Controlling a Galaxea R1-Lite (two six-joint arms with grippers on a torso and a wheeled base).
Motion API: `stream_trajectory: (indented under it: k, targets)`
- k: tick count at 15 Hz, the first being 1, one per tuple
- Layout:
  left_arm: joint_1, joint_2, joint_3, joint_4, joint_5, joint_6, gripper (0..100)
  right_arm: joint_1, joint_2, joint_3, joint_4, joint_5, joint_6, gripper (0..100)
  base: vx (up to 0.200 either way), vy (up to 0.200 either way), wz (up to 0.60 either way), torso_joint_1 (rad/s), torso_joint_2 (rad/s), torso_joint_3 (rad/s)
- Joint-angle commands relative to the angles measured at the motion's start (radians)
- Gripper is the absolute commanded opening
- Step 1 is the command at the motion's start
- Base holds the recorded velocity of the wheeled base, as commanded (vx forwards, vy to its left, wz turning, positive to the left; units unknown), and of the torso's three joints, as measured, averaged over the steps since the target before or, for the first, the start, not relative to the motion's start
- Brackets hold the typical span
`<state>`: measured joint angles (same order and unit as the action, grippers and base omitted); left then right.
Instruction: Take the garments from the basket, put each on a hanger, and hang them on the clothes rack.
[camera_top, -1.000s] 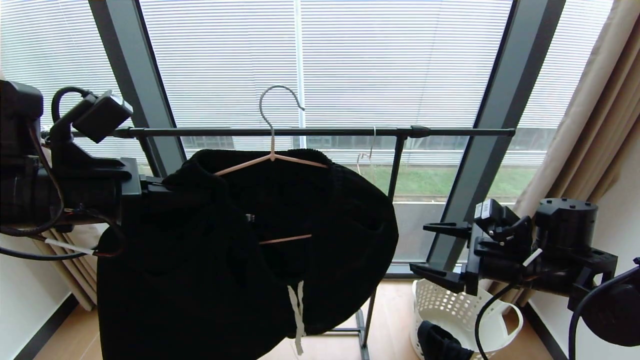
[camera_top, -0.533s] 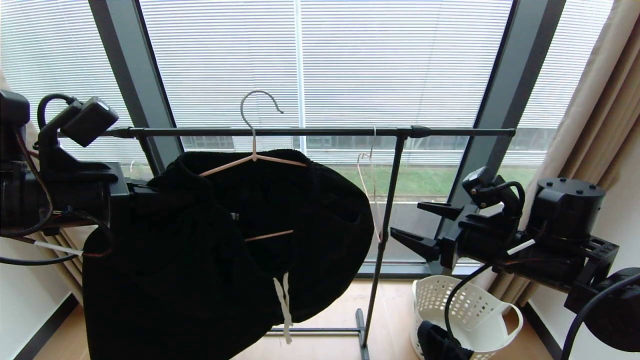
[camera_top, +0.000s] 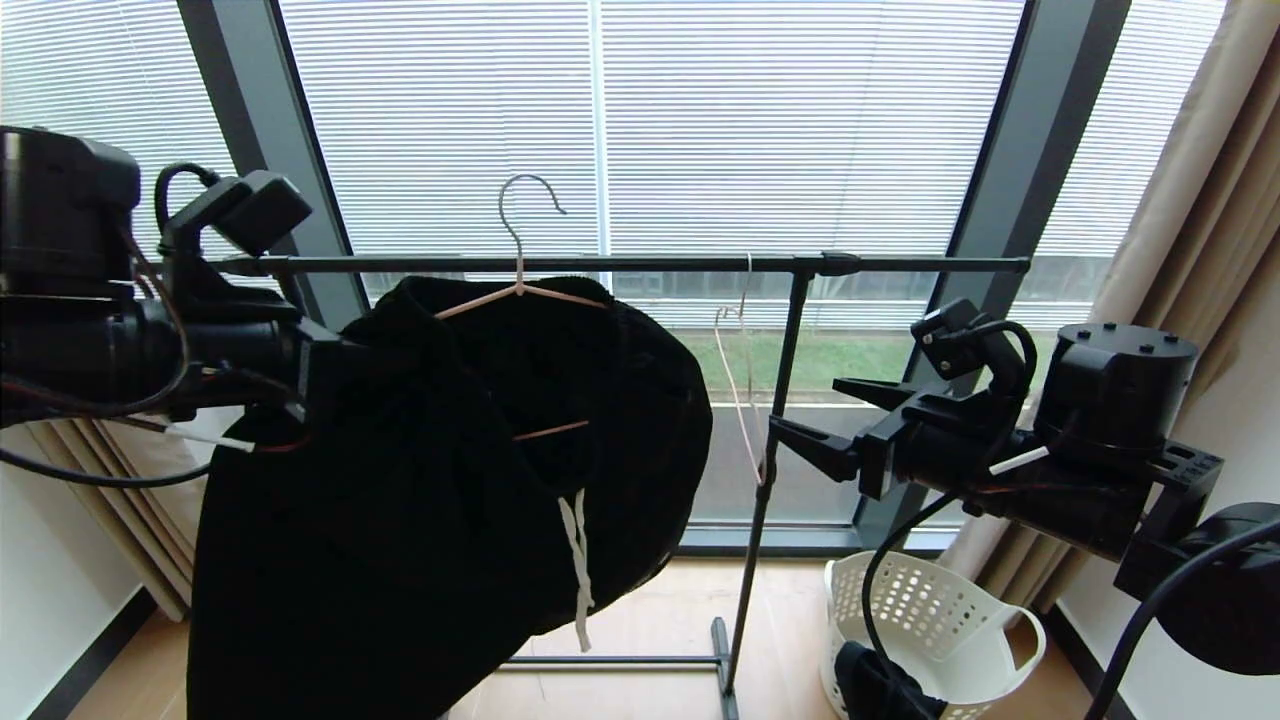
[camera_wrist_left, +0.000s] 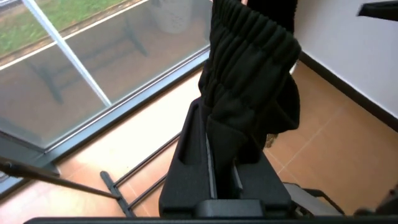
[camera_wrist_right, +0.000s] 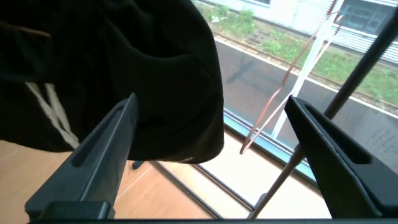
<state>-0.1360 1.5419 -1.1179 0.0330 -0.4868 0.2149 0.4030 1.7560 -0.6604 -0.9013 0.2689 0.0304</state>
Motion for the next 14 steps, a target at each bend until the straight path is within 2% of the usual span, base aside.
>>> stream_trajectory:
  k: [1, 4, 7, 9, 14]
  targets:
    - [-0.1, 0.138, -0.099, -0.024, 0.12, -0.085, 0, 0.002, 0.002, -0.008, -0.001, 0.0, 0.0, 100, 0.0, 0.0, 0.0, 0.0, 0.0, 0.0]
    - [-0.166, 0.285, -0.165, -0.156, 0.292, -0.177, 0, 0.002, 0.004, -0.007, -0.002, 0.0, 0.0, 100, 0.0, 0.0, 0.0, 0.0, 0.0, 0.0]
    - [-0.2, 0.4, -0.24, -0.171, 0.404, -0.215, 0, 0.002, 0.008, -0.007, -0.002, -0.002, -0.001, 100, 0.0, 0.0, 0.0, 0.0, 0.0, 0.0]
    - [-0.209, 0.434, -0.263, -0.173, 0.429, -0.238, 0, 0.002, 0.01, -0.007, -0.002, -0.002, -0.001, 100, 0.0, 0.0, 0.0, 0.0, 0.0, 0.0]
    - [-0.214, 0.511, -0.278, -0.274, 0.464, -0.252, 0, 0.002, 0.023, -0.007, -0.002, -0.002, -0.003, 100, 0.0, 0.0, 0.0, 0.0, 0.0, 0.0]
